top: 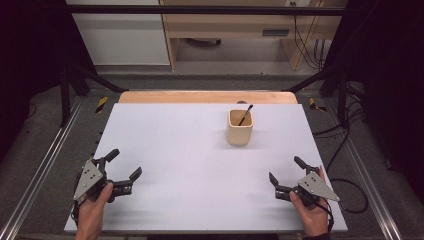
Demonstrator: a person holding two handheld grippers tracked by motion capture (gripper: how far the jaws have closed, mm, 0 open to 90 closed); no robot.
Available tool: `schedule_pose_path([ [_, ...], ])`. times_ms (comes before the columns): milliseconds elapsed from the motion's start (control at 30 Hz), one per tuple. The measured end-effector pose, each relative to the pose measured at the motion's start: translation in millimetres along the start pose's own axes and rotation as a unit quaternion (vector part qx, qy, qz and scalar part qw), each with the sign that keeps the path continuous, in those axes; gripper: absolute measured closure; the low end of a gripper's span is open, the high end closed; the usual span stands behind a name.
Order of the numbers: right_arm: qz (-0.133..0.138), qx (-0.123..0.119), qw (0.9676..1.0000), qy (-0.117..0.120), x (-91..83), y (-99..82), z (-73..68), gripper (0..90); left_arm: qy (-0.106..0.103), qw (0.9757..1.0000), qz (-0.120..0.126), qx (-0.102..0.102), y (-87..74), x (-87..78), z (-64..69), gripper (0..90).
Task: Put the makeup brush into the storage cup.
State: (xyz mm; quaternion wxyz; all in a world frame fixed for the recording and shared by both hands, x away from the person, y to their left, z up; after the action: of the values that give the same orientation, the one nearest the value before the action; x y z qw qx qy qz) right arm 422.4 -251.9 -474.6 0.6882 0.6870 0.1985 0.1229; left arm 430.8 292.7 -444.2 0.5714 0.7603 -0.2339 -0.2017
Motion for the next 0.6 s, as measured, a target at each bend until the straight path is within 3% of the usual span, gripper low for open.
schedule_pose_path([
  [600, 0.004, 0.004, 0.9999, -0.008, -3.8, -0.3, 7.7, 3.1, 0.000, 1.0000, 0.005, 0.006, -10.2, -6.0, 6.2, 2.0],
])
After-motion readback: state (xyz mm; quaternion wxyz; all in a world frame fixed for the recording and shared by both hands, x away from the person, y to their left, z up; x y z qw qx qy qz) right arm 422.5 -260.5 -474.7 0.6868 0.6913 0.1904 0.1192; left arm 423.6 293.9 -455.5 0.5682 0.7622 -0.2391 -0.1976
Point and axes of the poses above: each handheld gripper's, and its own axes: x roughly forward along the jaws, y roughly out of its top, z roughly to its right, the point moved 2 cm from there along x, roughly forward along the jaws, and after that the axes turned 11 degrees about x, right-handed, at the moved point
